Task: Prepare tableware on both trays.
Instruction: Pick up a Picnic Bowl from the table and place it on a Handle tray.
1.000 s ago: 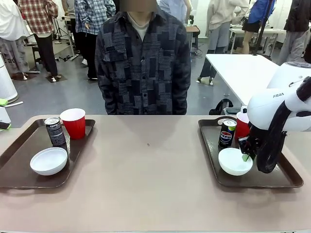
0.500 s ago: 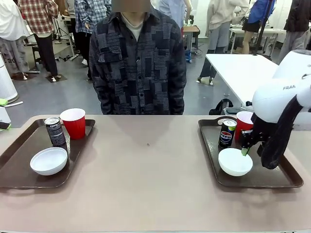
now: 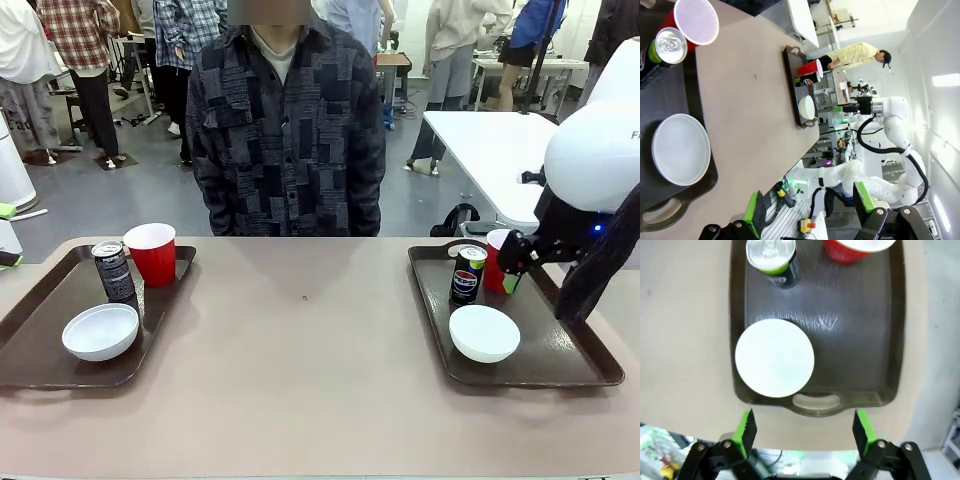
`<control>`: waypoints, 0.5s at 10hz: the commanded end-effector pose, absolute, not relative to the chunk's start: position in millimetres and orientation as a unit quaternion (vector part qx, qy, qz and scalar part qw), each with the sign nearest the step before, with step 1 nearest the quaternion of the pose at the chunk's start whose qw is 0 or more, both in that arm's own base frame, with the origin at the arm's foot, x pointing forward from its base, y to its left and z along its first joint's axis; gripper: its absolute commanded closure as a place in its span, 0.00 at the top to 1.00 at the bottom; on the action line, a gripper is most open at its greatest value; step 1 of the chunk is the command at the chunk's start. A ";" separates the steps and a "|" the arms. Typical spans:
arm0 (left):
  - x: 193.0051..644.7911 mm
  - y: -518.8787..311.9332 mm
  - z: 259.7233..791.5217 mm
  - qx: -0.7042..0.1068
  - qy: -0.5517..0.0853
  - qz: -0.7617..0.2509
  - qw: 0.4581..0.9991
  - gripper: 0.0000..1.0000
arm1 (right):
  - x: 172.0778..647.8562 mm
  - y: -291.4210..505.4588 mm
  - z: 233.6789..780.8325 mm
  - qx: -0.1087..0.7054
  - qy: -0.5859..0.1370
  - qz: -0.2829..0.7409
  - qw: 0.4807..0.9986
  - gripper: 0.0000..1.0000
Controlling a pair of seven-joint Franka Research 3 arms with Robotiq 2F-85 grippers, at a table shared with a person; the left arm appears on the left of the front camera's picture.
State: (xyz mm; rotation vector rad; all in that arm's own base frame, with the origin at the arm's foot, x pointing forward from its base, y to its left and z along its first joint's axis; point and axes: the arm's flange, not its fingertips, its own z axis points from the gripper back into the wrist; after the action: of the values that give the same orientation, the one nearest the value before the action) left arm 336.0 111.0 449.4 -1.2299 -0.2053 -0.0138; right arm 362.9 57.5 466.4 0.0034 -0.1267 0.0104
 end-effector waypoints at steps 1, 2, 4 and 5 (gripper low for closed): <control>335.3 112.0 450.9 -0.582 -0.099 -0.008 0.807 0.92 | 357.7 57.7 461.1 0.003 -0.065 0.005 0.998 1.00; 335.3 112.0 450.9 -0.582 -0.099 -0.008 0.807 0.92 | 357.7 57.7 461.1 0.003 -0.065 0.005 0.998 1.00; 335.3 112.0 450.9 -0.582 -0.099 -0.008 0.807 0.92 | 357.7 57.7 461.1 0.003 -0.065 0.005 0.998 1.00; 335.3 112.0 450.9 -0.582 -0.099 -0.008 0.807 0.92 | 357.7 57.7 461.1 0.003 -0.065 0.005 0.998 1.00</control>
State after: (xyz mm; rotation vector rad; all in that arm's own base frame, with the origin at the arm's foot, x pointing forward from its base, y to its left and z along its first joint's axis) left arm 336.0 111.0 449.3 -1.2299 -0.2053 -0.0138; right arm 361.6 57.1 464.3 0.0027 -0.1220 0.0100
